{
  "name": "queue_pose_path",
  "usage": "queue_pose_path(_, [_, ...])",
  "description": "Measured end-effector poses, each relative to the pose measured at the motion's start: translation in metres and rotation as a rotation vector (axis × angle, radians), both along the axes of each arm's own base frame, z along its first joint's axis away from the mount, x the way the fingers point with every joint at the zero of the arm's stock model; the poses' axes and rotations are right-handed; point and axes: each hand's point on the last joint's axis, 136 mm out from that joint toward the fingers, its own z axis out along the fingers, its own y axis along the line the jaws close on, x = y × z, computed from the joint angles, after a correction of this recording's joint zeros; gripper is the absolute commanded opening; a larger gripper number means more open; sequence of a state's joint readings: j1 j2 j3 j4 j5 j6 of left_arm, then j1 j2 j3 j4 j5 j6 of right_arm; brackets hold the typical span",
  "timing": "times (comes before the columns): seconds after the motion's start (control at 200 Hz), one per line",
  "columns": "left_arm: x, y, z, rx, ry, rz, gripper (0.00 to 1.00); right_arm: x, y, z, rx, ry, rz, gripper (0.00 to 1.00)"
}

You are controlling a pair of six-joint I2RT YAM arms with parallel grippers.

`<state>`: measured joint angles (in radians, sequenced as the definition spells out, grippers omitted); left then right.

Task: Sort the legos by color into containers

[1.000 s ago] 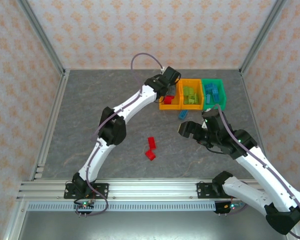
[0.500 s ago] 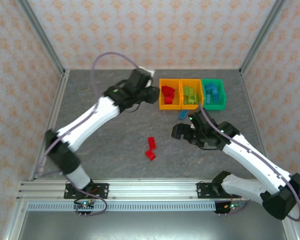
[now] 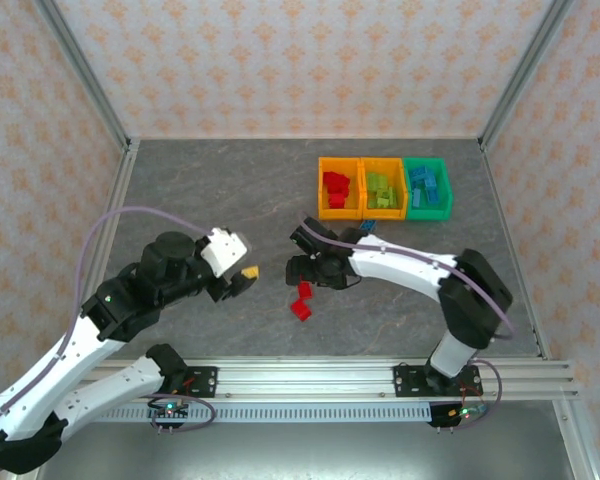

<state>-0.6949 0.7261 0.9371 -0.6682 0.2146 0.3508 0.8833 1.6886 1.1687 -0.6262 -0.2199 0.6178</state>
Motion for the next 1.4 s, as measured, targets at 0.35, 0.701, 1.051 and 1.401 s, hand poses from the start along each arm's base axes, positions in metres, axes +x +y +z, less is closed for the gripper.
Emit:
queue_pose_path(0.35, [-0.053,-0.016,-0.07,0.165,0.174,-0.363,0.86,0.007,0.011,-0.05,-0.1,0.061,0.049,0.45])
queue_pose_path(0.701, [-0.048,-0.038,-0.048,0.077,0.075,-0.446,0.98,0.024,-0.001,-0.002,-0.084,-0.093,0.007,0.24])
queue_pose_path(1.051, [-0.002,-0.055,-0.012,-0.016,-0.129,-0.33,1.0,0.138,-0.086,0.091,-0.13,-0.402,-0.193,0.21])
queue_pose_path(1.401, [0.017,-0.039,-0.019,0.045,-0.168,-0.208,1.0,0.259,-0.102,0.054,-0.344,-0.421,-0.191,0.41])
